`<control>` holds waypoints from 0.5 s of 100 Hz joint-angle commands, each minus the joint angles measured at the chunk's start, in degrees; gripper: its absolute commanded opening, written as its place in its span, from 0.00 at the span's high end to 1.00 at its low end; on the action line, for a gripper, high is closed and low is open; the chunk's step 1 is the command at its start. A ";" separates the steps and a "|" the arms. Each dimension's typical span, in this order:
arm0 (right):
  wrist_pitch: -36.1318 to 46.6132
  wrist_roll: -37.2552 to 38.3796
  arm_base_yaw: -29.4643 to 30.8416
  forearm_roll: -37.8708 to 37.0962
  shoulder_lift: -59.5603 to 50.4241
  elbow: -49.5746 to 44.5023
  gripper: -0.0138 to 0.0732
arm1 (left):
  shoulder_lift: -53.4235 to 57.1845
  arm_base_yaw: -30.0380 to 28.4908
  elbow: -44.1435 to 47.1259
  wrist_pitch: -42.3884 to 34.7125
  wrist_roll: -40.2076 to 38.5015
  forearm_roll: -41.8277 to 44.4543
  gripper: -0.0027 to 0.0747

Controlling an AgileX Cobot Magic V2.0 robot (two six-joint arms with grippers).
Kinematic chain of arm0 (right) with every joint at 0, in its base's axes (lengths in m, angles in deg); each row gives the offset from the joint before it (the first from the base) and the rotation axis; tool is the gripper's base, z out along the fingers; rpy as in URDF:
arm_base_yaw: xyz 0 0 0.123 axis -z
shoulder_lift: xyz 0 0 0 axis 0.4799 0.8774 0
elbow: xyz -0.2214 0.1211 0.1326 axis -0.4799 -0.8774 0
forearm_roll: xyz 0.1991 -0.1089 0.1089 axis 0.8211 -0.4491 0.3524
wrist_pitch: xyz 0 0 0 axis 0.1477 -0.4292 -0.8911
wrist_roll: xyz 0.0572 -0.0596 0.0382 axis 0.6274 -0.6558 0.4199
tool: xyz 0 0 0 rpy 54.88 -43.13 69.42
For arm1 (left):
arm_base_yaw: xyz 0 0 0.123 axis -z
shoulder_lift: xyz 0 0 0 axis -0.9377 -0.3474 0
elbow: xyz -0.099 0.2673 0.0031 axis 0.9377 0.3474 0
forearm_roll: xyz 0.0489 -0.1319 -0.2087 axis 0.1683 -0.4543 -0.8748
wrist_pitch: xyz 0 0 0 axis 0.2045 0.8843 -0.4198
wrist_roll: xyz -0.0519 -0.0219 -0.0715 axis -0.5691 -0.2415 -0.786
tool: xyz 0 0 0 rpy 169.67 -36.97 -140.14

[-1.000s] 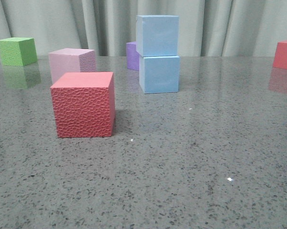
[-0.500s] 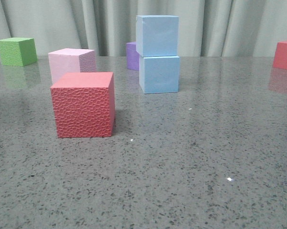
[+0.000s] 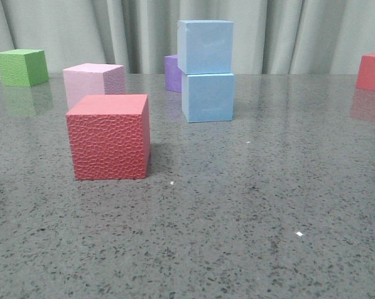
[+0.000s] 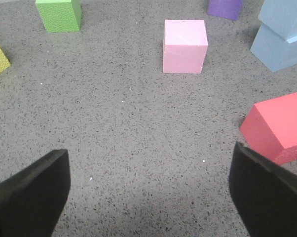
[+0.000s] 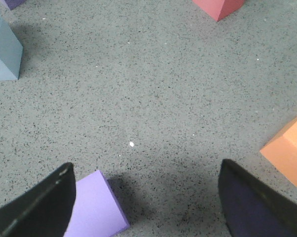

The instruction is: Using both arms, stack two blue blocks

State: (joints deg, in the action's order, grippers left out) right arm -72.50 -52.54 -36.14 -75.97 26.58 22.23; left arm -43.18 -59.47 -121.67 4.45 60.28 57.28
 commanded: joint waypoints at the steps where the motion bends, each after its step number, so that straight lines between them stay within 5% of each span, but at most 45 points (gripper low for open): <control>1: 3.00 -0.53 0.02 -1.05 -0.27 1.29 0.16 | 1.03 -0.25 -0.88 -4.27 -1.30 -0.31 0.17; 36: 2.31 -0.53 0.02 -1.05 -0.27 1.29 0.17 | 1.28 -0.25 -0.88 -4.27 -1.30 -0.31 0.17; 50: 1.74 -0.53 0.02 -1.05 -0.27 1.29 0.31 | 1.28 -0.25 -0.88 -4.37 -1.30 -0.31 0.21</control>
State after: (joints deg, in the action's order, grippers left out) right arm -73.32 -52.54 -36.14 -75.97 26.58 22.23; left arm -41.80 -59.47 -121.15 4.45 59.52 57.28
